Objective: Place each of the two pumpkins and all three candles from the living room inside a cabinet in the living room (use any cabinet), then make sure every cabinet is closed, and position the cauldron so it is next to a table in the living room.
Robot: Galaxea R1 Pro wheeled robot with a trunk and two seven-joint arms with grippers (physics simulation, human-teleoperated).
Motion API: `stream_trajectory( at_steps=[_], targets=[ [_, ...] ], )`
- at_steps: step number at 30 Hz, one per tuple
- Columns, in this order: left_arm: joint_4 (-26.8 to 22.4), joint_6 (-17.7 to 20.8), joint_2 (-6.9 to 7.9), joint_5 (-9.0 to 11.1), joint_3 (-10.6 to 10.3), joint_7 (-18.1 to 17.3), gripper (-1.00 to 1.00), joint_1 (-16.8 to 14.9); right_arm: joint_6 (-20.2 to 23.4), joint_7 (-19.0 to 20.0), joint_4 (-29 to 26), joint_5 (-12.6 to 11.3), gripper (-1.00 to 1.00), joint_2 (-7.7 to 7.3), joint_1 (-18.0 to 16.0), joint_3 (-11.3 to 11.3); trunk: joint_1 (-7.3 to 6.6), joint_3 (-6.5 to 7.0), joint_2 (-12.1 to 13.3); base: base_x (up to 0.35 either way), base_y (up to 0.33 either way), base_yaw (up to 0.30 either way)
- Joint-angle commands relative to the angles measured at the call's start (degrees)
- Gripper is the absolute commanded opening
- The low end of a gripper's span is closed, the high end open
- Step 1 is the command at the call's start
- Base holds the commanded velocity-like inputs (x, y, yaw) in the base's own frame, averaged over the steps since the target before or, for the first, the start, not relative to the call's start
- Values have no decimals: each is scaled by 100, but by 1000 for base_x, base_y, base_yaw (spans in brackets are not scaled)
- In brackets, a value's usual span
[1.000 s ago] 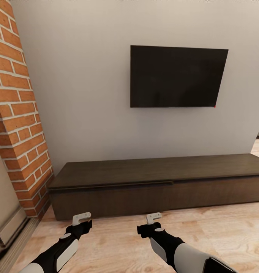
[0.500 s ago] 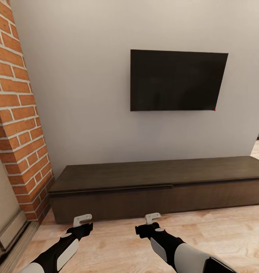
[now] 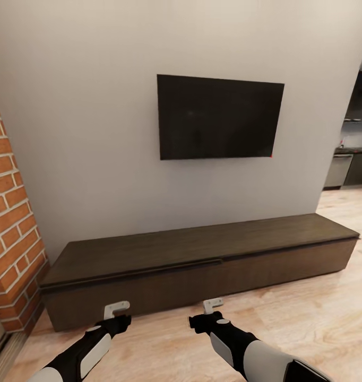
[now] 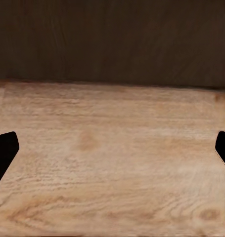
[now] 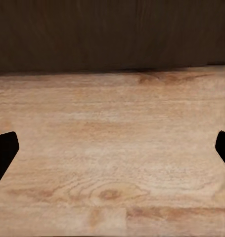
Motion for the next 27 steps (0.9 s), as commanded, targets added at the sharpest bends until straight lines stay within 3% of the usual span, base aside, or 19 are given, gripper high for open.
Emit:
stream_trajectory(
  at_steps=[1, 11, 22, 27],
  targets=[
    [-21, 31, 9, 42, -43, 51, 100, -3, 15, -34, -7, -41, 100, 2, -5, 48, -24, 10, 38, 0, 0, -286],
    [-17, 101, -29, 30, -34, 64, 100, -1, 19, -35, -1, -41, 100, -1, -5, 49, -243, 151, 440, -35, 0, -269],
    [-18, 103, -14, 58, -30, 77, 100, -3, 25, 159, -4, -40, 100, -54, -5, 49, -485, 295, 881, -308, 0, -255],
    [-23, 108, -40, 172, 65, 76, 100, -3, 10, 193, -6, -78, 100, -59, -5, 33, -595, 355, 1081, -317, -25, -231]
  ],
)
